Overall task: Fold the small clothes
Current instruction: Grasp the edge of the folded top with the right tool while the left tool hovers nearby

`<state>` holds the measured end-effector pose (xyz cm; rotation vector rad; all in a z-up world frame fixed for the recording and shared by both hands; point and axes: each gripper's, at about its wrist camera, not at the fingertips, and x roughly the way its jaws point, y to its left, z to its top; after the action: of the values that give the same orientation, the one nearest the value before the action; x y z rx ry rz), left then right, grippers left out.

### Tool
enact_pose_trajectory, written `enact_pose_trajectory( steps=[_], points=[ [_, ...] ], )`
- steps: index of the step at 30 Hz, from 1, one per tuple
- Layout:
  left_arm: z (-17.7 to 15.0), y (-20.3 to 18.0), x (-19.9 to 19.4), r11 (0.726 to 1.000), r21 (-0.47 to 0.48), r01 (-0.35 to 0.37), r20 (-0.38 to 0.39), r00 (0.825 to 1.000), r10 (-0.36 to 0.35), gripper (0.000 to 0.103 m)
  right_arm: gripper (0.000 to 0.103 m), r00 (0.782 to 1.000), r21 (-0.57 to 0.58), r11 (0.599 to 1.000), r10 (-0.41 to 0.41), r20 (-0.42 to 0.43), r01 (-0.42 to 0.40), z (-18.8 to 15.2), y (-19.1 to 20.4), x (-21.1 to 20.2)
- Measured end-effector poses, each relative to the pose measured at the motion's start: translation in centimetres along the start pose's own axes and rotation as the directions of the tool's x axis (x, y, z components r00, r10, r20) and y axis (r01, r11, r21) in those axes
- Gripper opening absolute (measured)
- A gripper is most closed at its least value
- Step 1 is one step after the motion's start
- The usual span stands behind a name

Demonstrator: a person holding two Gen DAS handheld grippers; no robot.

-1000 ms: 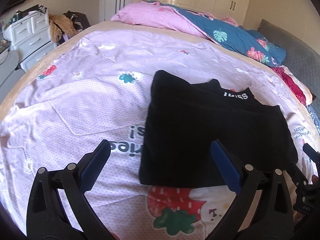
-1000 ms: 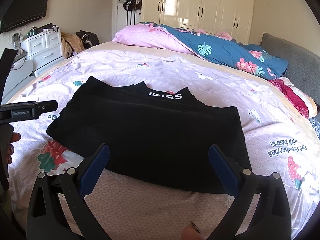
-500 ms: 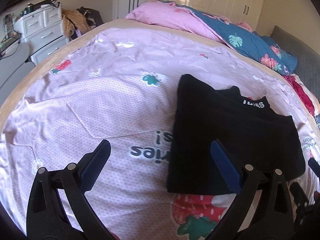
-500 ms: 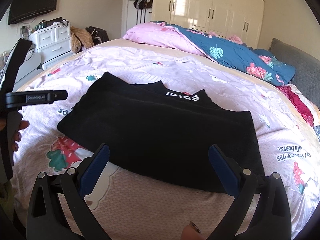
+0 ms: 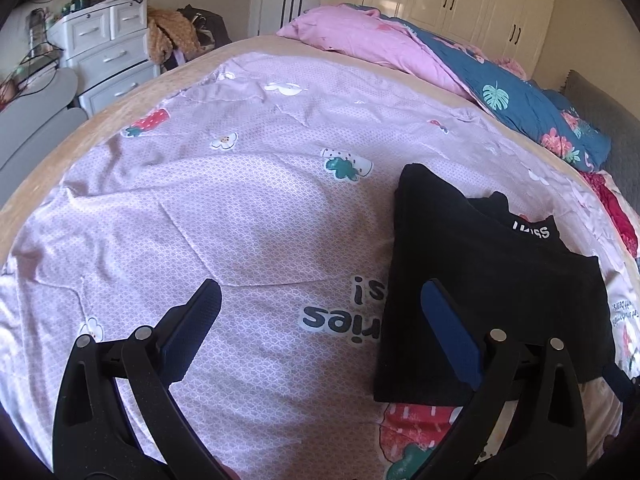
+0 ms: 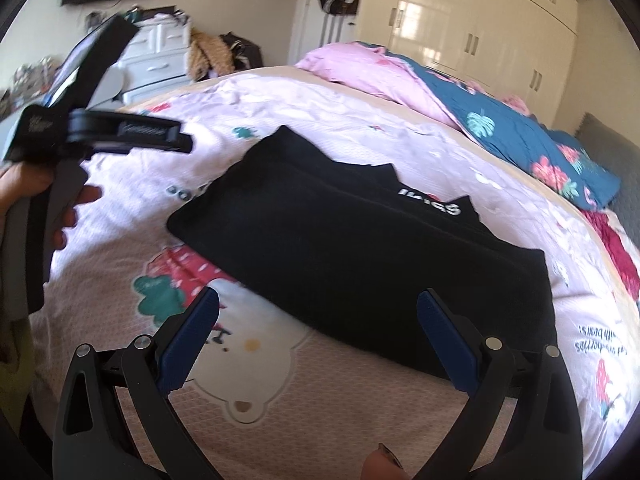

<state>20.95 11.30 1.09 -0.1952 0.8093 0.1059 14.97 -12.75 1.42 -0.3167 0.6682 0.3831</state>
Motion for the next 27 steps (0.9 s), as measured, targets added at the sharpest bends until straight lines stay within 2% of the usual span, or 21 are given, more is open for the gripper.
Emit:
enact_pose_trajectory(
  steps=[11,27],
  points=[
    [0.7,-2.5,2.1,0.998,0.060,0.024,-0.024,0.999,-0.023,0.094,0.099,0.999,-0.073,0.997,0.018,-0.026,-0.020,0.0,2.3,1.6],
    [2.4,-4.4,5.2,0.995,0.096,0.034,-0.053,0.998,-0.029,0.094,0.099,0.996,-0.190,0.981,-0.043,-0.079,0.028,0.1,3.9,6.2]
  ],
)
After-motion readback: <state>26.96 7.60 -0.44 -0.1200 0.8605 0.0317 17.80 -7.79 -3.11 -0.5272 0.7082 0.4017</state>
